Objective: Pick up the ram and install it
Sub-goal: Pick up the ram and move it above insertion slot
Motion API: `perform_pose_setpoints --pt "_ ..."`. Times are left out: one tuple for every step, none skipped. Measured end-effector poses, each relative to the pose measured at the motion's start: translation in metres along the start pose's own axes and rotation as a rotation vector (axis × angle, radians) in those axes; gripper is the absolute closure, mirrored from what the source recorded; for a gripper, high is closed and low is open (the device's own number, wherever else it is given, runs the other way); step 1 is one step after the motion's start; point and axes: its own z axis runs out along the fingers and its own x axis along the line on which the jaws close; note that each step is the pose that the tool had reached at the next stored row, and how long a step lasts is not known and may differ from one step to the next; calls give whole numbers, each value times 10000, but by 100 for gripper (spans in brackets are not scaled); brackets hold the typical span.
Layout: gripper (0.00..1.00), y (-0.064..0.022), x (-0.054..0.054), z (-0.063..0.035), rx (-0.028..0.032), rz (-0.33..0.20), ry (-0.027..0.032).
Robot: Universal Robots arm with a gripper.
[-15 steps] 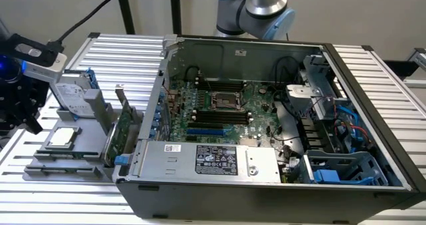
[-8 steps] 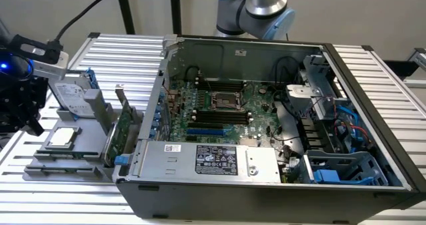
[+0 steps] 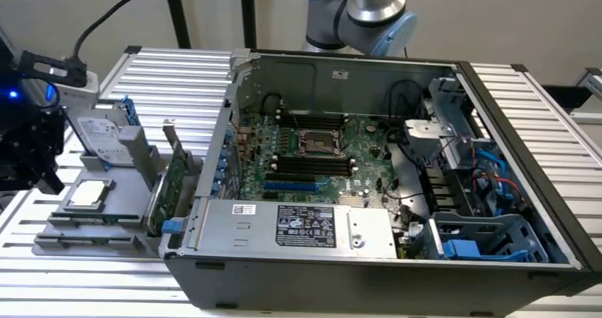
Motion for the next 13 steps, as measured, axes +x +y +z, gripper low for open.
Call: perform_pose_setpoints --pt "100 0 0 7 3 -149 6" --pt "100 -1 1 14 6 -305 13" --pt "100 -1 2 21 10 -434 17" --pt "100 -1 3 28 14 -553 22" --pt "100 -1 4 33 21 -653 27" --pt "100 0 5 38 33 -720 28" --pt "100 0 6 40 36 -752 30" --pt "100 0 6 42 38 -761 30" --pt "100 0 7 42 38 -767 31" --pt "100 0 7 43 40 -771 31" --pt "100 0 7 46 43 -773 29" --pt "100 0 7 48 42 -773 30" --pt "0 0 7 52 44 -773 29"
